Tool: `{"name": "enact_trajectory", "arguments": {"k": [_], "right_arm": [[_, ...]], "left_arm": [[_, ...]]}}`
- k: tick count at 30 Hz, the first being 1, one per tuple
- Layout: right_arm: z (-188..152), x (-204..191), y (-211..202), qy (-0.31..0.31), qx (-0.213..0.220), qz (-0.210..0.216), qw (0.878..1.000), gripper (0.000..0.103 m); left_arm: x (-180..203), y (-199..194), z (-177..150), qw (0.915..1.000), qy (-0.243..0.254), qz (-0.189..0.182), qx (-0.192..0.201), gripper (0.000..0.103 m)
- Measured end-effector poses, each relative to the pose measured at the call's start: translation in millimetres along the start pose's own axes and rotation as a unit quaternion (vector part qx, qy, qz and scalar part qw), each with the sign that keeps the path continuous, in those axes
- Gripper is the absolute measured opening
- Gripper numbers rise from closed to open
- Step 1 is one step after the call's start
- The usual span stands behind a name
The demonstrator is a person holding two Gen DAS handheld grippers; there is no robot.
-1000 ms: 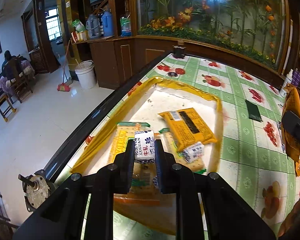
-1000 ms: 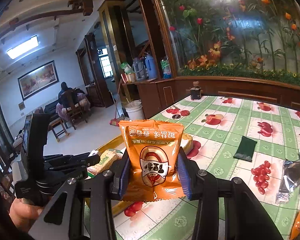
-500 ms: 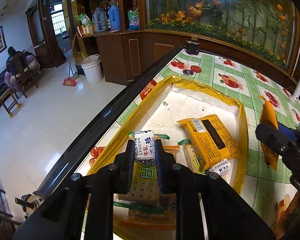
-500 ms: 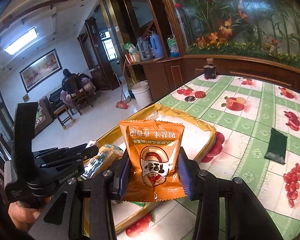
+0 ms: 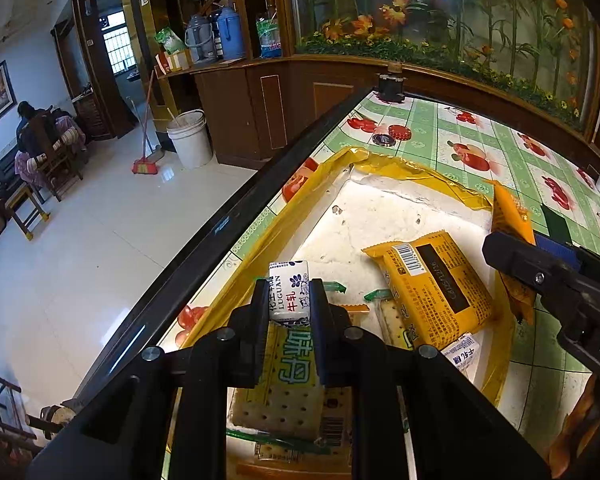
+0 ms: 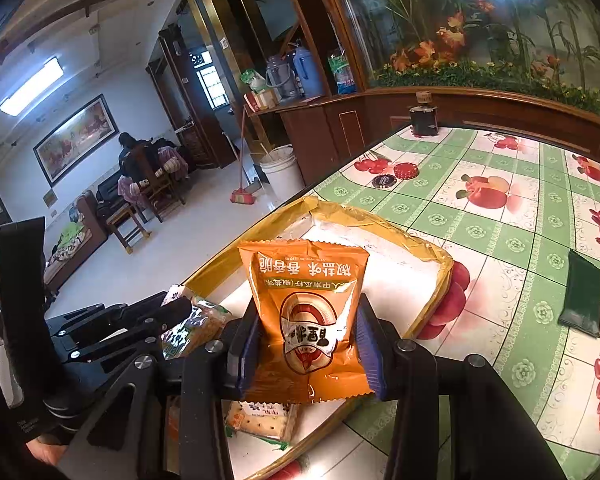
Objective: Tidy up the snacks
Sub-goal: 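Carry the orange bag and milk candy into the yellow tray and open both tools, then move both tools back toward the clear plastic bag and silver foil bags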
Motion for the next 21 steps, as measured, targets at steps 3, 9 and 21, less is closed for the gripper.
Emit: {"name": "enact_trajectory", "arguments": {"k": [3, 9, 21], "right_arm": [[2.5, -1.7, 6.4, 0.002, -0.006, 0.0, 1.0, 0.045], [2.4, -5.3, 10.9, 0.012, -0.017, 0.004, 1.0, 0.052], [-3.1, 16.4, -31.0, 0.033, 0.007, -0.004, 0.999, 0.06]], "left_arm": [[-3.4, 4.1, -1.3, 0.9999, -0.006, 0.005, -0.01, 0.017], [-12.6, 4.5, -4.6, 0.9991, -0.034, 0.004, -0.024, 0.067], [2.3, -18.0, -1.2, 0.9996, -0.028, -0.004, -0.004, 0.073]]}}
Point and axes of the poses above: each gripper's, at about its wrist camera, not at the fingertips, and y roughly the way its jaws point, x to its right, z to its top, the point moved 7 cm from there along y, roughly the way its jaws point, and after that the axes turned 10 degrees about -z, right-handed, at the moved point
